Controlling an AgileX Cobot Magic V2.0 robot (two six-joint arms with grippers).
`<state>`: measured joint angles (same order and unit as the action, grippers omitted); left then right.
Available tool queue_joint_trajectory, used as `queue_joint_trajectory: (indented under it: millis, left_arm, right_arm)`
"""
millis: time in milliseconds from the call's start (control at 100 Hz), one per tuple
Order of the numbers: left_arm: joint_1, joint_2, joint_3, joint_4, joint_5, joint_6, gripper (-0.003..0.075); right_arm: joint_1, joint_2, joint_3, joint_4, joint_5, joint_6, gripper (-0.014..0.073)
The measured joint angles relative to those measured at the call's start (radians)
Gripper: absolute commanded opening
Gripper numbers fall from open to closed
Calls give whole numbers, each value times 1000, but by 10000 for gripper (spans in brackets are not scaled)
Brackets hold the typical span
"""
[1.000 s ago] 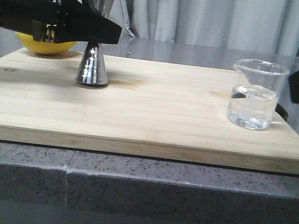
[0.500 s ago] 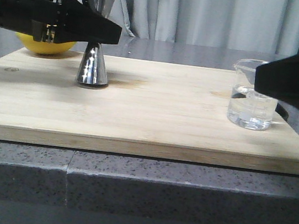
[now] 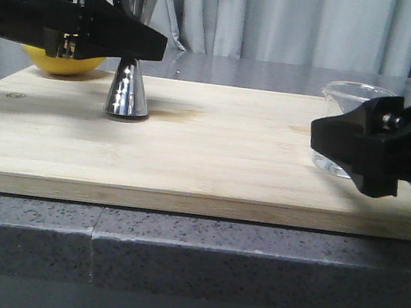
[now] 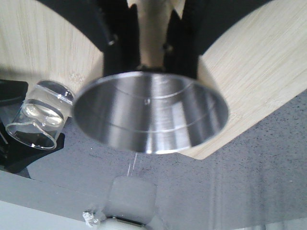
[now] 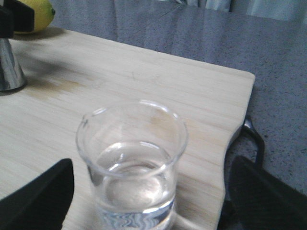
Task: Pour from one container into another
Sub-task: 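Reach the right gripper to the glass beaker and grasp it, then lift the beaker with the right gripper over the jigger cup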
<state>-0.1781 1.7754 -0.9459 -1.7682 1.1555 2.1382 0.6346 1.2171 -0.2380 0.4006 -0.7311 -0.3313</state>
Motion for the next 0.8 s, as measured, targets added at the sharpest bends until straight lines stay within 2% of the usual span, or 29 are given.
queue_joint_trajectory:
  millis: [400,470,670,800]
  left_arm:
    - [0,0,0,0,0,0,187]
    - [0,0,0,0,0,0,187]
    - [0,0,0,0,0,0,187]
    - [0,0,0,0,0,0,187]
  right_arm:
    - [0,55,0,-32,-75,52,587]
    - [0,61,0,-36,-76,52,545]
    - [0,63,0,-41,-78,53,324]
    - [0,63,0,-42,-78,54,286]
